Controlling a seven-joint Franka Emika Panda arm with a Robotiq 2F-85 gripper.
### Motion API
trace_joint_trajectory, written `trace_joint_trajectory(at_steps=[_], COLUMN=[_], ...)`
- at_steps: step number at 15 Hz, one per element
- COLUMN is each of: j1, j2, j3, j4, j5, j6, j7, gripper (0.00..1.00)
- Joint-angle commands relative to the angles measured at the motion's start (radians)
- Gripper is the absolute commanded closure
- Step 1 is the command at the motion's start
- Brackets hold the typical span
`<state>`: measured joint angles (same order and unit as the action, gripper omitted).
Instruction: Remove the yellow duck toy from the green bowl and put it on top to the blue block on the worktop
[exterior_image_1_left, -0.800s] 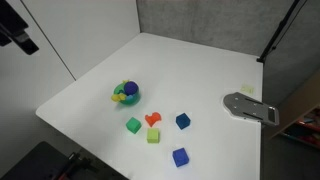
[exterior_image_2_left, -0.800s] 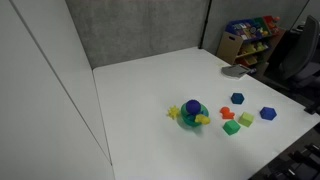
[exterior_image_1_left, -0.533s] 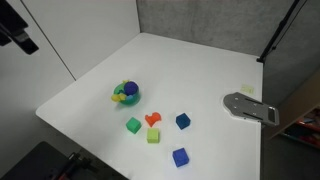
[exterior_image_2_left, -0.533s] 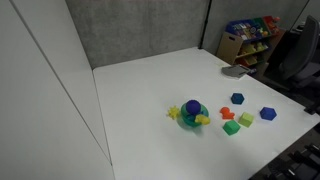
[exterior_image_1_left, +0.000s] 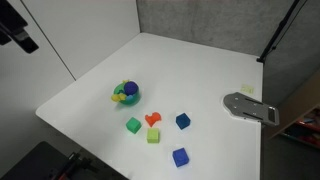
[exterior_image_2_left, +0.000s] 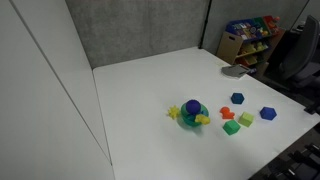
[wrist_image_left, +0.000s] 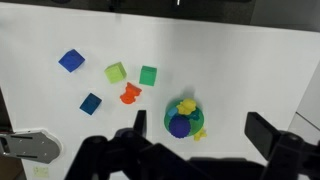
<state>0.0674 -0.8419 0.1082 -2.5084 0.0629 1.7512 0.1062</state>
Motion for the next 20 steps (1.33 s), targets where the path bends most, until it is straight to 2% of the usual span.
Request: trace_joint_trajectory(at_steps=[1,8,12,16,20], j1=[-0.033,-0.072,-0.087,-0.107,-0.129], j2=[0.027,0.178,0.291,0.384,0.469], j3=[0.015,0.036,0.015,-0.015,-0.042], j4=[0.070,0.201,0.248,0.241,0.205], j5=[-0.034,-0.066,-0.061,-0.058,-0.063], j6=[-0.031,-0.017,-0.014,0.033,0.131], j7=[0.038,0.104,0.126,0.143,0.176], gripper=[0.00,0.00,0.00,0.00,0.00])
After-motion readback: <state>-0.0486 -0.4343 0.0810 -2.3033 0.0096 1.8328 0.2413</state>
